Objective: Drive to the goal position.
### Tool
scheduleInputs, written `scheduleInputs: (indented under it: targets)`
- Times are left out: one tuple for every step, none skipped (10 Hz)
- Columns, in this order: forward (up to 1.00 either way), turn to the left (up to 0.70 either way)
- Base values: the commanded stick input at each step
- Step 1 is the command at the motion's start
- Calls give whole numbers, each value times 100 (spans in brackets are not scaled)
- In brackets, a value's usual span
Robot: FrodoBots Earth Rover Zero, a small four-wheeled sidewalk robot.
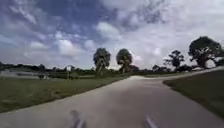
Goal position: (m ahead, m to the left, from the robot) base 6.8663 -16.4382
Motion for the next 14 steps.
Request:
scheduleInputs:
  targets:
    - [69,3]
    - [69,3]
    - [69,3]
    - [69,3]
    - [69,3]
    - [69,3]
    - [69,3]
    - [69,3]
    - [69,3]
    - [69,3]
    - [69,3]
    - [69,3]
    - [69,3]
    - [69,3]
